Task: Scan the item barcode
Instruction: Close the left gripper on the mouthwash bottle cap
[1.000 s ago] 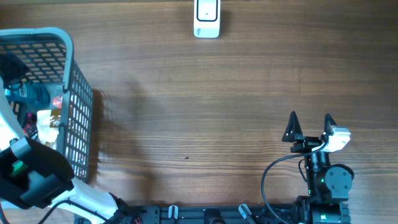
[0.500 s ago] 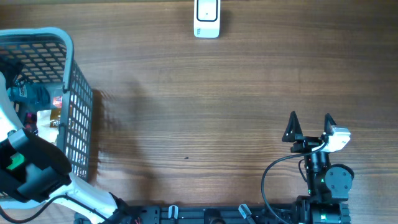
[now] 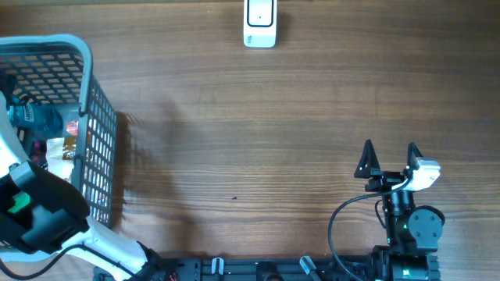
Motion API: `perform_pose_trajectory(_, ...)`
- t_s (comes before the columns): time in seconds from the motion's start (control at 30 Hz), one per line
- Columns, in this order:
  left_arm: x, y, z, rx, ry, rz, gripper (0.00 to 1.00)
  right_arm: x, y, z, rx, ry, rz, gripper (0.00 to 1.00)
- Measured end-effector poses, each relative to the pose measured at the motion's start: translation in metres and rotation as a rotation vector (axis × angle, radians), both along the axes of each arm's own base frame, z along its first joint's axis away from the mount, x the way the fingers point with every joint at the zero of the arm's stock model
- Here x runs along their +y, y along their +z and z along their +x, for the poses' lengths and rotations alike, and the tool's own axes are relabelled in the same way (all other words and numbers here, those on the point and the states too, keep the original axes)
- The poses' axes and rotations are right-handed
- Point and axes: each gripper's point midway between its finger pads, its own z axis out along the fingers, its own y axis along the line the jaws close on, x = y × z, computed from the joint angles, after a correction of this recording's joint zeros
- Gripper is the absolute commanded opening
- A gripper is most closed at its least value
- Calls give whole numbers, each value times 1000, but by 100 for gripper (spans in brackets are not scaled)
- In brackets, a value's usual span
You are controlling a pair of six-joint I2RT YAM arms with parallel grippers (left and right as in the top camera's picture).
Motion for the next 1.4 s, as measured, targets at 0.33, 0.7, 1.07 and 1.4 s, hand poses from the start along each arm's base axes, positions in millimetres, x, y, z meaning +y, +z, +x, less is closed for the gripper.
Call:
perform_pose_trajectory(0.33, 7, -11, 9, -11, 14, 8, 76, 0, 0, 0, 0, 0, 0, 100)
perform_pose_trajectory(0.7, 8, -11, 10, -15, 11, 11, 45, 0, 0, 0, 0, 0, 0, 100)
perform_pose_trajectory(1.07, 8, -11, 11, -19, 11, 10, 27, 0, 0, 0, 0, 0, 0, 100)
perform_pose_trajectory(1.4, 7, -12, 11, -25, 16, 6, 29, 0, 0, 0, 0, 0, 0, 100)
